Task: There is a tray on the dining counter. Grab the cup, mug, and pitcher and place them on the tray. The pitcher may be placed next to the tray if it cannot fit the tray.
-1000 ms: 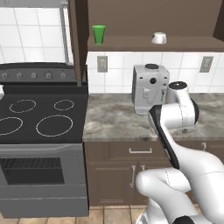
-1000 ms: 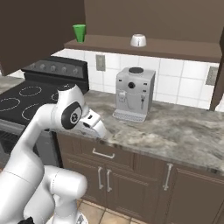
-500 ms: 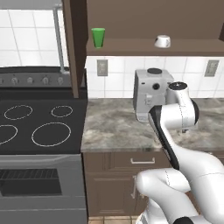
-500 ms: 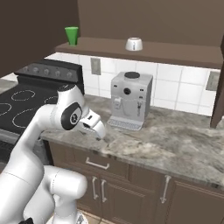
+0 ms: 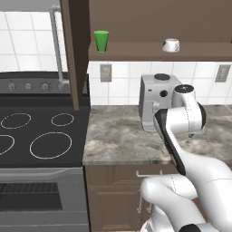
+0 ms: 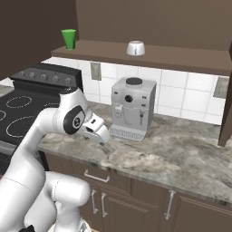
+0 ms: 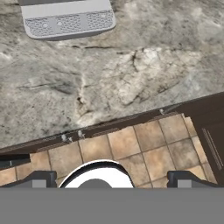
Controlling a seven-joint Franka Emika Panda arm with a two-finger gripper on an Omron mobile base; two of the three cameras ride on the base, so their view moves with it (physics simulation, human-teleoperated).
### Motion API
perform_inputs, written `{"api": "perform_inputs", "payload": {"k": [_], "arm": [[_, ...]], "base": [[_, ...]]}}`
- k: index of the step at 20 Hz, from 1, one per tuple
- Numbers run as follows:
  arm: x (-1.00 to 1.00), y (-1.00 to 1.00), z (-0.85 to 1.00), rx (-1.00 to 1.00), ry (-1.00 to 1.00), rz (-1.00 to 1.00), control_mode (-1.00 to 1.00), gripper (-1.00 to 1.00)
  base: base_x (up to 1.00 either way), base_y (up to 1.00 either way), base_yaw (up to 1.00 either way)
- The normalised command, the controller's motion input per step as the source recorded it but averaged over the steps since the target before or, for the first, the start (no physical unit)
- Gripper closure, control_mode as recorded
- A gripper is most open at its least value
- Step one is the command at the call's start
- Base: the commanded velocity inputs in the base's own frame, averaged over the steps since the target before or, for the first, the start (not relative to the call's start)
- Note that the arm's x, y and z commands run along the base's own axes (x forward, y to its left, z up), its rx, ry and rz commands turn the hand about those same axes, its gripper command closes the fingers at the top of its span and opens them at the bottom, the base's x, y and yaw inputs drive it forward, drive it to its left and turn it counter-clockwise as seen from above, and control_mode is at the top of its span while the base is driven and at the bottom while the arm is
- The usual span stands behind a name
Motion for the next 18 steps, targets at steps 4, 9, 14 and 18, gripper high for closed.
{"api": "perform_inputs", "payload": {"k": [4,9,14,18], "arm": [[0.0,0.0,0.0,0.0,0.0,0.0,1.0,-1.0],[0.0,0.0,0.0,0.0,0.0,0.0,1.0,-1.0],[0.0,0.0,0.0,0.0,0.0,0.0,1.0,-1.0],[0.0,0.0,0.0,0.0,0.0,0.0,1.0,-1.0]], "base": [[0.43,0.0,0.0],[0.42,0.0,0.0],[0.16,0.0,0.0],[0.0,0.0,0.0]]}}
